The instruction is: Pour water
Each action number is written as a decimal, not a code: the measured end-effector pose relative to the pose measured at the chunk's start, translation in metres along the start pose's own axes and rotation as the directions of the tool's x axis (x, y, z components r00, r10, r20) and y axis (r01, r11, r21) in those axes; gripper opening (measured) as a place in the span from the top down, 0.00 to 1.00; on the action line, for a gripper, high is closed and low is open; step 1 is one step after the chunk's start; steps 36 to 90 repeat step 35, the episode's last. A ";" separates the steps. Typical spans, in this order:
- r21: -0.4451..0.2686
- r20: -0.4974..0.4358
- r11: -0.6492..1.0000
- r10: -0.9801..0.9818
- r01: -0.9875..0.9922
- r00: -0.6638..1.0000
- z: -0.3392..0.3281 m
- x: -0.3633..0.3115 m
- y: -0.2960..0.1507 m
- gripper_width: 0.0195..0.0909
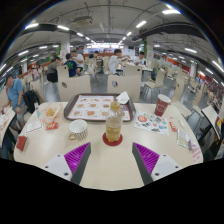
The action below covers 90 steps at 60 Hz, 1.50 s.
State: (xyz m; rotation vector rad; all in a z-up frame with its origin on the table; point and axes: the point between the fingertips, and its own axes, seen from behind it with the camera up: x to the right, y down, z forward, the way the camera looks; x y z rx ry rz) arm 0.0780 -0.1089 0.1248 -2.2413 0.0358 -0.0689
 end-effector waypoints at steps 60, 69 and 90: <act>0.003 -0.022 1.000 -0.031 0.031 0.999 -0.101 -0.029 0.020 0.09; 0.003 -0.022 1.000 -0.031 0.031 0.999 -0.101 -0.029 0.020 0.09; 0.003 -0.022 1.000 -0.031 0.031 0.999 -0.101 -0.029 0.020 0.09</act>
